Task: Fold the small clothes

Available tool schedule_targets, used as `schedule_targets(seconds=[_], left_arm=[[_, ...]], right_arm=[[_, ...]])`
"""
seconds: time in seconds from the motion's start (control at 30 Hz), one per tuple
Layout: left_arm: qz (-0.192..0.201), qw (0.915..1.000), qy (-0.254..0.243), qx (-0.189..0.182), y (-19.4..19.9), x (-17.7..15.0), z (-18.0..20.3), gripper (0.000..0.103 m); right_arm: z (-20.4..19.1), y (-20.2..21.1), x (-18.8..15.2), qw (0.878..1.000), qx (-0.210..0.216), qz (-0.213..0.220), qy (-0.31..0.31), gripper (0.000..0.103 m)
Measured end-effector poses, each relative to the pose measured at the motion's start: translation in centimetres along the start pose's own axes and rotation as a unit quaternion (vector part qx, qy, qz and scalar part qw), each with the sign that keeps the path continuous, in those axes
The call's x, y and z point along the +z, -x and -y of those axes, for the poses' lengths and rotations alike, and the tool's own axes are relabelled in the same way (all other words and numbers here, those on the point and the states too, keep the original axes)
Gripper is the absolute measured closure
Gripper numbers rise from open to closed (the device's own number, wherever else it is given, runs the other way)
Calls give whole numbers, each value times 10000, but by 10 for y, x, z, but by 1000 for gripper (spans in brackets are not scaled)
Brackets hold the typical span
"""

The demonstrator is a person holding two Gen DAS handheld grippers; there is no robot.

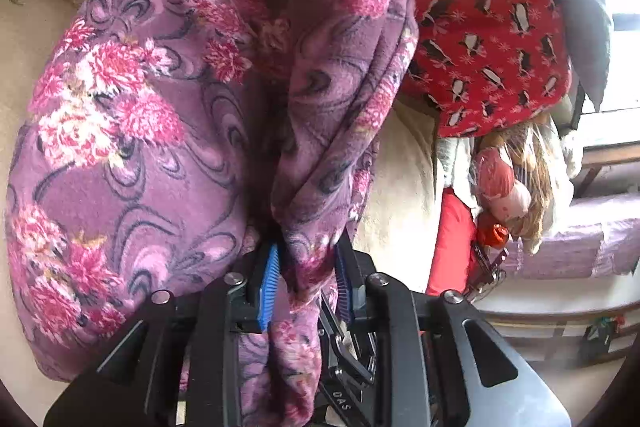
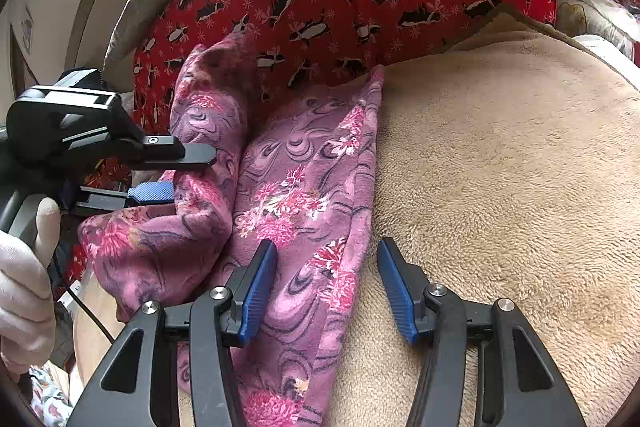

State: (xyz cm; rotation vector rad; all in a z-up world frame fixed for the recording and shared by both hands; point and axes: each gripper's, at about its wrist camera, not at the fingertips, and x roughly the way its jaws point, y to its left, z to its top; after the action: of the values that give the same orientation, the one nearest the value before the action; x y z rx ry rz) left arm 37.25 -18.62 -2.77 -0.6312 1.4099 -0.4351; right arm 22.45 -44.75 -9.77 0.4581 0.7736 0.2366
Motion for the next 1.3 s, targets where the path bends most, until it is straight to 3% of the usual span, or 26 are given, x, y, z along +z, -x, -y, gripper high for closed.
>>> schedule_targets(seconds=[0.2,0.27,0.47,0.73,0.77,0.83,0.87,0.97,1.03,1.1,1.17,1.3], left_arm=[[-165,9994,-18,-305,11,-9,-9,78],[-289,9990,-34,-351,11,-13,-13,73],[-352,9984,14,-441,23,-21,-22,73],[-64,9983,210,-541,66,-15,-57,72],[-21,9981,256,-556,70,-13,-62,70],[100,9983,337,-454,77,-11,-72,55],[136,9984,352,-430,78,-11,-74,55],[243,9972,411,-575,85,-6,-84,55],[369,9959,500,-659,90,-1,-89,55],[499,9944,583,-727,95,3,-94,55],[637,9939,613,-665,98,5,-96,55],[554,9962,595,-303,87,9,-104,55]], right_arm=[[0,0,1,10000,-14,-8,13,48],[0,-1,1,10000,-27,-18,21,48],[-2,-2,2,9999,-81,-76,43,48],[-8,-1,7,9991,-274,-324,52,48],[-9,1,7,9988,-331,-364,40,48],[-8,7,7,9982,-391,-453,15,49],[-7,11,8,9979,-442,-472,1,49],[5,41,18,9974,-634,-74,-335,46],[10,56,31,9962,-551,223,-630,46],[1,57,50,9974,-369,248,-567,45],[-13,47,64,9990,-146,129,-407,35],[-45,8,79,9994,123,-212,-232,35]])
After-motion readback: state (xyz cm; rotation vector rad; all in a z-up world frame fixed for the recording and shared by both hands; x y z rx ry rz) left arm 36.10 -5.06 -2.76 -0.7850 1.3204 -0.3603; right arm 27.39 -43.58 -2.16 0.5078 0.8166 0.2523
